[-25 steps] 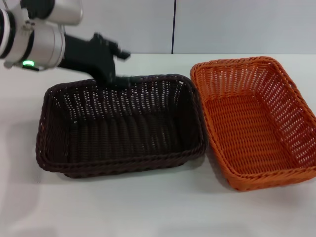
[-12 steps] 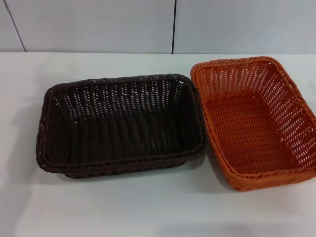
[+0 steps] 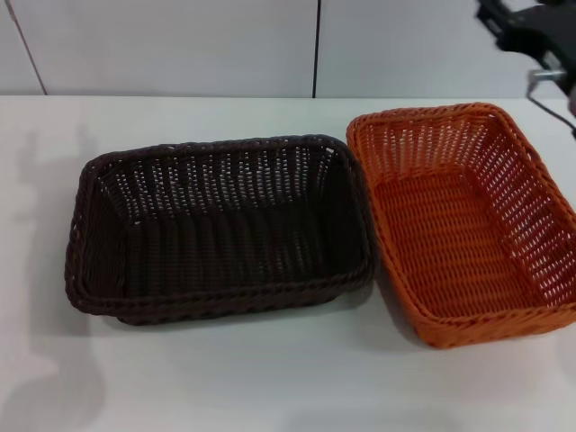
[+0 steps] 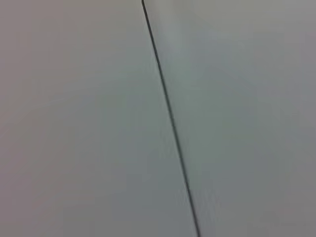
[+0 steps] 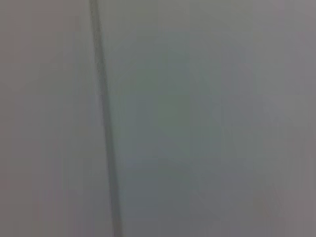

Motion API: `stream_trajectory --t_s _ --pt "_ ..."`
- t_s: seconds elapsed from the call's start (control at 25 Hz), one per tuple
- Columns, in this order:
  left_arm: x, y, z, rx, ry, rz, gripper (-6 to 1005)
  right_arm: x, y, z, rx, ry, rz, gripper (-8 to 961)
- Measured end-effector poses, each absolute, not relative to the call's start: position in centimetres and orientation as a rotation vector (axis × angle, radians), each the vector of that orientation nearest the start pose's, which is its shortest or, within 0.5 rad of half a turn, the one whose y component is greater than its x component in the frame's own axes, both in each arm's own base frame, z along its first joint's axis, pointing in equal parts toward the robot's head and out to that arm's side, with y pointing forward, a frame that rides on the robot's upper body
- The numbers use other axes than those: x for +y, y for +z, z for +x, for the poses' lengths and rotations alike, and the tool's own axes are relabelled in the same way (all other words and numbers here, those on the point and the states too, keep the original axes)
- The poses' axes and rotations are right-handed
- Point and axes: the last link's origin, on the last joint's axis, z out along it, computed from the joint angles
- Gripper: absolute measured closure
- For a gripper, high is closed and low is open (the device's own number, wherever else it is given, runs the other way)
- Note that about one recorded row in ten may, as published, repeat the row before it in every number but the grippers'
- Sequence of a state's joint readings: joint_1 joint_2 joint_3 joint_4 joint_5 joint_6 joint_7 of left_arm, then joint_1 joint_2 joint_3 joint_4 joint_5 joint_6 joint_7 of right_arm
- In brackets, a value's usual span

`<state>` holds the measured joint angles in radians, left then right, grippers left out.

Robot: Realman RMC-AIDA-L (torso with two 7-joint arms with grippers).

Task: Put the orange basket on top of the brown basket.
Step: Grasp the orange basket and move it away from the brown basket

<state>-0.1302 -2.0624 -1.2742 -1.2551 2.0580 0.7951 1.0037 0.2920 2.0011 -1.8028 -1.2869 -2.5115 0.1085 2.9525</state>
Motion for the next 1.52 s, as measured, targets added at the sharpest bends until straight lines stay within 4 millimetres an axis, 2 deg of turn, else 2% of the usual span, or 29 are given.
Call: stream_trajectory --t_s 0.08,0.12,0.16,0.2,0.28,0.32,0.36,0.4,0.52,0.56,0.6,0.8,0.96,1.12,1.52 --pt "35.1 8.2 -23.6 -0.312 -0.548 -1.162 218 40.2 3.5 16.8 0.601 0.685 -1.804 276" --pt "34.8 7.5 -24.5 -0.339 -0.586 -1.164 218 40.0 3.7 15.3 0.615 0.611 -1.905 276" --pt "34.5 6.9 -25.9 -0.365 -0.617 -1.166 218 40.0 3.7 15.3 0.615 0.611 -1.905 276" --pt "34.2 6.4 -27.0 -0.380 -0.633 -1.165 218 39.6 4.1 13.9 0.631 0.484 -2.022 276" --pt "33.5 5.7 -29.5 -0.405 -0.630 -1.165 218 39.3 4.5 13.1 0.633 0.420 -2.078 276" --pt "33.1 5.3 -30.7 -0.425 -0.613 -1.170 218 38.4 5.4 12.0 0.631 0.285 -2.190 276" --pt "32.7 5.1 -31.5 -0.446 -0.608 -1.170 218 38.4 5.4 12.0 0.631 0.285 -2.190 276" --pt "32.2 4.9 -32.8 -0.482 -0.600 -1.175 218 37.6 5.5 11.7 0.637 0.203 -2.269 276" --pt "31.0 4.7 -34.8 -0.532 -0.575 -1.166 219 34.7 6.5 10.9 0.597 0.017 -2.551 276" --pt "31.0 4.7 -34.8 -0.532 -0.575 -1.166 219 34.7 6.5 10.9 0.597 0.017 -2.551 276" --pt "30.6 4.7 -35.3 -0.545 -0.568 -1.159 219 33.3 7.4 11.2 0.585 -0.062 -2.667 276" --pt "29.5 4.5 -36.8 -0.587 -0.538 -1.144 219 31.9 9.2 12.2 0.587 -0.151 -2.740 276" --pt "29.1 4.5 -37.8 -0.615 -0.510 -1.129 219 31.3 9.7 13.3 0.600 -0.264 -2.757 275" --pt "28.9 4.4 -38.0 -0.625 -0.502 -1.126 219 31.1 8.7 13.9 0.611 -0.394 -2.790 275" --pt "29.0 4.0 -38.1 -0.645 -0.494 -1.138 220 31.2 6.4 14.9 0.601 -0.559 -2.796 275"
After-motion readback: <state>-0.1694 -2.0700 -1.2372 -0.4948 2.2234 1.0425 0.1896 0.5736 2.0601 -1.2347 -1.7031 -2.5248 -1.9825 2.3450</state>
